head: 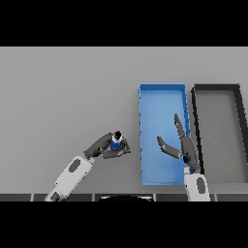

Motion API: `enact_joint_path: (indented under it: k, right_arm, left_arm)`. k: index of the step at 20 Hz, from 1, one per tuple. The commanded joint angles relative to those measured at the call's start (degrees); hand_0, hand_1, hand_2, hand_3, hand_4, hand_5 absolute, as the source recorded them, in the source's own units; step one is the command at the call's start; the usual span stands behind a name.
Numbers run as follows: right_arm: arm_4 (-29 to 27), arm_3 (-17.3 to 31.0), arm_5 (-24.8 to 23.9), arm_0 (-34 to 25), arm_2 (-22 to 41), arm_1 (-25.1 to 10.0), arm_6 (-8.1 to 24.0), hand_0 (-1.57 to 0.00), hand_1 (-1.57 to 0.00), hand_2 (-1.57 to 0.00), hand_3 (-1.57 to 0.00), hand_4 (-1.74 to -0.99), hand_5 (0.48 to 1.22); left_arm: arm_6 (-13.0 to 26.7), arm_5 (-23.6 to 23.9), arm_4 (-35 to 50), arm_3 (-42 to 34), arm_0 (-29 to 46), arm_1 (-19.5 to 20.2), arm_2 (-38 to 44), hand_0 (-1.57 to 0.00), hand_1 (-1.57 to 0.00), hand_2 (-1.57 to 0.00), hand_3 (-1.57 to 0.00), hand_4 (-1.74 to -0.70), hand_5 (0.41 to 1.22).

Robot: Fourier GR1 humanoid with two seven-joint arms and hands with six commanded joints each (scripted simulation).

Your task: Pick up the blue pipe and place it into the blue bin.

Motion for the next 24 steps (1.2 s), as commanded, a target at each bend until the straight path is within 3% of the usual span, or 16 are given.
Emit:
enact_joint_path:
  k: [1, 4, 8, 11, 17, 20, 24]
  right_arm:
    - [0.1, -0.1, -0.1, -0.5, -0.1, -0.1, 0.3, 0.00, 0.00, 0.00, 0.00, -1.195, 0.603]
    - [-0.7, 0.2, 0.2, -0.6, -0.6, -0.4, 0.4, 0.00, 0.00, 0.00, 0.00, -1.192, 0.602]
    - [-0.1, -0.2, 0.0, -0.6, -0.4, -0.6, -0.1, 0.00, 0.00, 0.00, 0.00, -1.187, 0.605]
    - [0.2, -0.3, -0.1, -0.6, -0.4, -0.7, 0.1, 0.00, 0.00, 0.00, 0.00, -1.172, 0.603]
    - [0.7, -0.8, -0.3, 0.5, -0.5, -1.1, -2.2, 0.00, 0.00, 0.00, 0.00, -1.136, 0.604]
    - [1.2, -0.2, -0.9, 0.1, -0.4, -0.6, -1.9, 0.00, 0.00, 0.00, 0.00, -1.127, 0.605]
    - [1.0, -1.4, -1.5, 2.1, -0.2, 0.1, -1.9, 0.00, 0.00, 0.00, 0.00, -1.178, 0.605]
  left_arm:
    - [-0.7, 1.0, -0.8, -0.3, 0.5, 0.0, -0.8, -1.22, -1.28, -1.30, -1.22, -1.63, 1.101]
    - [-1.5, 2.4, -1.3, -1.0, 0.7, -0.3, -1.1, -1.39, -1.42, -1.43, -1.35, -1.68, 1.160]
    - [-1.4, 3.7, 0.6, -6.1, 0.8, -0.7, -0.2, -1.50, -1.51, -1.51, -1.44, -1.72, 1.196]
    - [0.2, 3.8, 1.5, -10.3, -0.8, -1.3, -0.6, -1.53, -1.54, -1.54, -1.46, -1.73, 1.208]
    - [7.5, 3.6, 2.3, -15.1, -2.6, -0.9, -1.5, -1.56, -1.56, -1.56, -1.49, -1.74, 1.218]
    - [8.0, 4.1, 0.8, -15.4, -2.2, -1.0, -2.3, -1.57, -1.57, -1.57, -1.50, -1.74, 1.219]
    - [7.7, 3.7, 0.1, -14.9, -1.7, -0.8, -2.6, -1.57, -1.57, -1.57, -1.49, -1.74, 1.219]
